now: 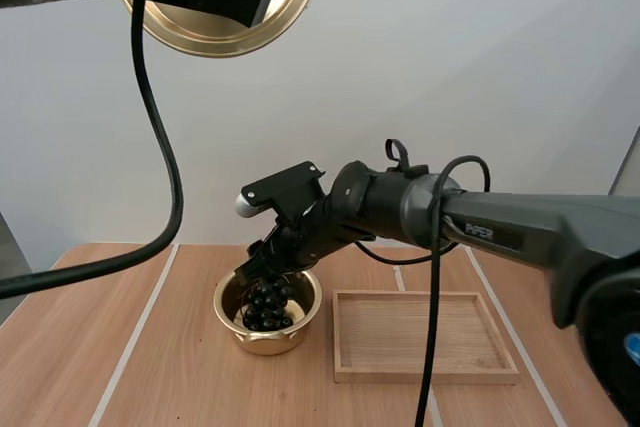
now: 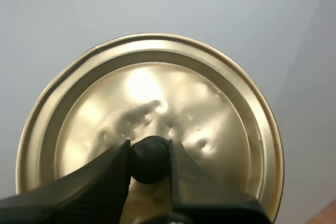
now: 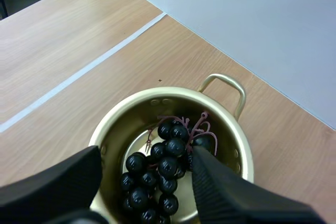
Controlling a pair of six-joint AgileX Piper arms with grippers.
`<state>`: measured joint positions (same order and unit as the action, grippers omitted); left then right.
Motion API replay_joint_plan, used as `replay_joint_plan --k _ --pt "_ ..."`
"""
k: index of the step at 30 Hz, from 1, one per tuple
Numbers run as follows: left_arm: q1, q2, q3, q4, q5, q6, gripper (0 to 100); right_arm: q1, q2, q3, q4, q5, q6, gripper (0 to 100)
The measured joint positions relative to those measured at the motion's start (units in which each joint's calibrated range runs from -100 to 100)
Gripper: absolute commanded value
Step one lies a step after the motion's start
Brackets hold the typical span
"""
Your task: Open the lid, put the grape in the pot, and close it
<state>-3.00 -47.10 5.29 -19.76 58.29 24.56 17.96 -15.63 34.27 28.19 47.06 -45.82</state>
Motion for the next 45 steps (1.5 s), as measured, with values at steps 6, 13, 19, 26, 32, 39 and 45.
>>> replay_joint_plan --k 6,13,19,26,32,39,45 --pt "0.00 0.00 0.00 0.00 0.34 0.00 0 0.00 -6.64 0.00 -7.60 6.81 4.66 0" --pt "0.00 0.13 0.00 5.77 2.94 0.00 0 -1.32 -16.15 9.24 -12.16 9.34 6.81 0" --pt "0.00 3.70 -0.11 7.55 5.43 0.00 0 -5.12 -24.67 15.80 -12.65 10.92 6.93 0" --pt "0.00 11.82 -0.27 7.66 11.40 0.00 0 -8.38 -36.10 18.46 -12.75 19.02 7.30 0" --pt "0.00 21.87 -0.27 7.78 18.90 0.00 0 -10.29 -45.51 18.81 -12.94 25.34 8.71 0" --pt "0.00 30.76 -0.27 7.78 25.10 0.00 0 -12.76 -54.12 19.06 -13.21 33.72 10.02 0" --pt "0.00 38.06 -0.27 7.66 29.85 0.58 0 -14.25 -56.49 19.36 -13.21 35.79 10.73 0"
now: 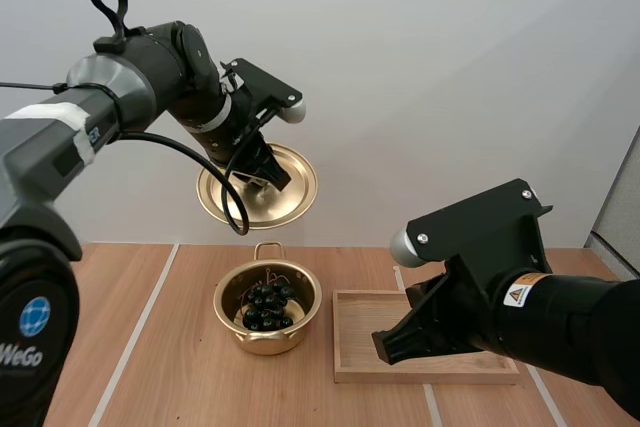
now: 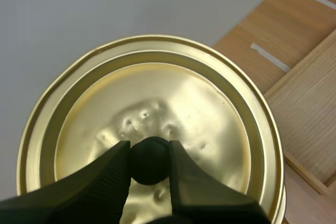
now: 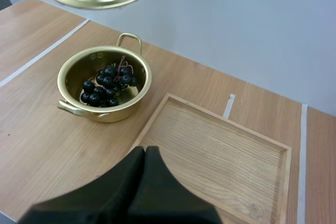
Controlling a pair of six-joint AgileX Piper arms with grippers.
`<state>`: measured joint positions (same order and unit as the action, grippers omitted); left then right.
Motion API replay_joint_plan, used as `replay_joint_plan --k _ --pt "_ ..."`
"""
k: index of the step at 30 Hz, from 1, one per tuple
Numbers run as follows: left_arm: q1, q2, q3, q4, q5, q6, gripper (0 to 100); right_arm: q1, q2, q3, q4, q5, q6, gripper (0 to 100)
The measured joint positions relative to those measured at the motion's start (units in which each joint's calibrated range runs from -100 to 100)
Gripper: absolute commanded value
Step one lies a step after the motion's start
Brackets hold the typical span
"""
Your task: Open the lid, put the grape in the pot, and close it
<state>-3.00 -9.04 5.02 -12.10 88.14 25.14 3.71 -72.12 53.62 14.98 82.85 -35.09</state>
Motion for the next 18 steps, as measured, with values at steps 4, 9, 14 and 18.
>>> replay_joint_plan --k 4,9,14,18 --pt "0.00 3.37 0.28 -0.52 3.10 1.15 0 -1.12 -0.92 0.11 0.00 0.00 0.90 0" --pt "0.00 5.70 7.47 -1.78 1.02 4.92 0 -1.42 -0.92 0.11 0.37 2.44 1.43 0" --pt "0.00 6.33 13.94 -2.28 -5.35 7.10 0 -1.47 -0.92 0.11 0.65 2.87 1.43 0" --pt "0.00 6.65 16.52 -3.40 -7.21 9.11 0 -1.47 -0.92 0.11 0.69 3.04 1.43 0"
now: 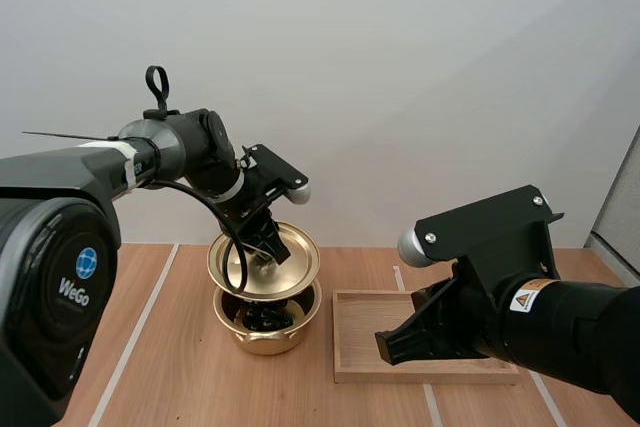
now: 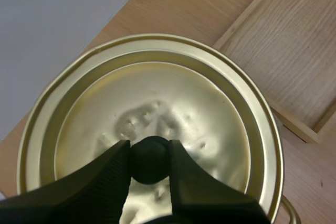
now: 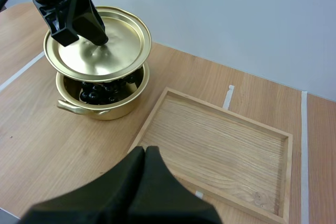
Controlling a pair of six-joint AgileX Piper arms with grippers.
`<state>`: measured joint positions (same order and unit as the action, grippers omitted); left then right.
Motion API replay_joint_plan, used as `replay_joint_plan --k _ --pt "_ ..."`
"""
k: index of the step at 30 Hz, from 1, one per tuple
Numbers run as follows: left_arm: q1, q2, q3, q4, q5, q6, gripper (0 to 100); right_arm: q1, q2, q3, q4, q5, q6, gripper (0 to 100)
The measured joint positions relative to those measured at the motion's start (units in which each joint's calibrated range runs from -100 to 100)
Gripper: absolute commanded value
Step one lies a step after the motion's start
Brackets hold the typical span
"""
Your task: Open the lid, put the grape in the pot, and close it
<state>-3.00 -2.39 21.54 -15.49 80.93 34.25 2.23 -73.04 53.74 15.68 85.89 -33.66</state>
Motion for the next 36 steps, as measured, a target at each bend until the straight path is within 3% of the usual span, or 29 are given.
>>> replay_joint_plan --k 6,36 --pt "0.00 0.99 3.27 -2.62 -1.48 2.08 0 0.00 0.00 0.00 0.09 0.17 0.00 0" --pt "0.00 2.50 5.20 -1.68 -0.52 2.38 0 0.00 0.00 0.00 1.37 0.17 0.00 0"
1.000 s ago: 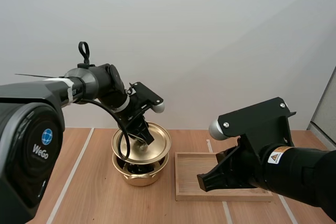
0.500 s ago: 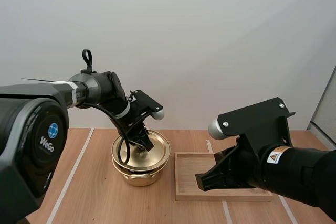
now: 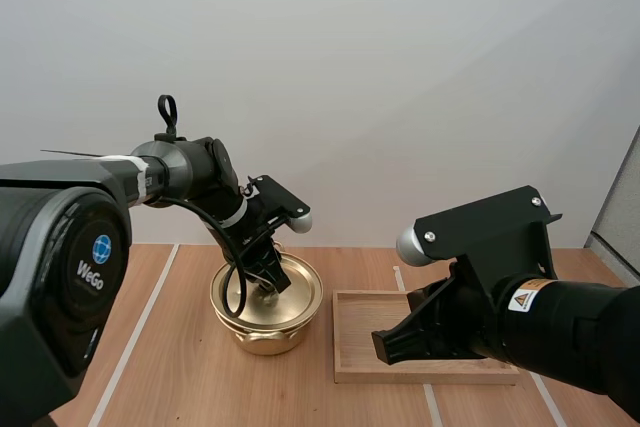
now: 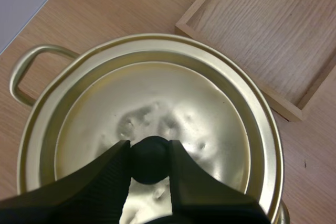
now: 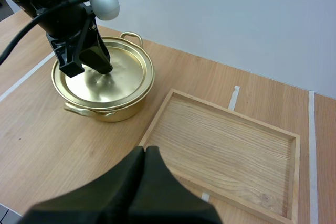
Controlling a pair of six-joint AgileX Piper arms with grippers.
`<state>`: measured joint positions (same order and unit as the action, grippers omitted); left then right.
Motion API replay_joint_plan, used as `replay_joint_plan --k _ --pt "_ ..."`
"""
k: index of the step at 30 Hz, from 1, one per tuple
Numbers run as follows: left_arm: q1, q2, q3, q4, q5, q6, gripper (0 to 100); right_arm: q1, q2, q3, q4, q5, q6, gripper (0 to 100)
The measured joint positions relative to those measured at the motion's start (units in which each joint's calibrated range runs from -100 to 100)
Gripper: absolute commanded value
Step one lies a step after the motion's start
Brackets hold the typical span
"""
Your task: Open the lid, put the grape in the pot, and close it
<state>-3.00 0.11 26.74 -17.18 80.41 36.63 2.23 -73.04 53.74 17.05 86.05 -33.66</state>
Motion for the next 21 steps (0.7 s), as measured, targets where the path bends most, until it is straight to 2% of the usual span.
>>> replay_joint_plan --k 3,6,8,13,15,16,21 --pt "0.00 0.00 0.00 0.00 0.13 0.00 1 0.00 0.00 0.00 0.00 0.00 0.00 0" --pt "0.00 0.00 0.00 0.04 0.20 0.00 12 0.00 0.00 0.00 0.00 0.00 0.00 0" --pt "0.00 0.00 0.00 0.04 0.36 0.00 28 0.00 0.00 0.00 0.00 0.00 0.00 0" --pt "0.00 0.00 0.00 0.14 1.01 0.00 81 0.00 0.00 0.00 0.00 0.00 0.00 0" --pt "0.00 0.00 0.00 0.14 1.66 -0.10 96 0.00 0.00 0.00 0.00 0.00 0.00 0" --pt "0.00 0.00 0.00 0.14 1.71 -0.10 100 0.00 0.00 0.00 0.00 0.00 0.00 0" --pt "0.00 -0.26 0.00 0.14 1.87 -0.10 100 0.00 0.00 0.00 0.14 0.00 0.00 0"
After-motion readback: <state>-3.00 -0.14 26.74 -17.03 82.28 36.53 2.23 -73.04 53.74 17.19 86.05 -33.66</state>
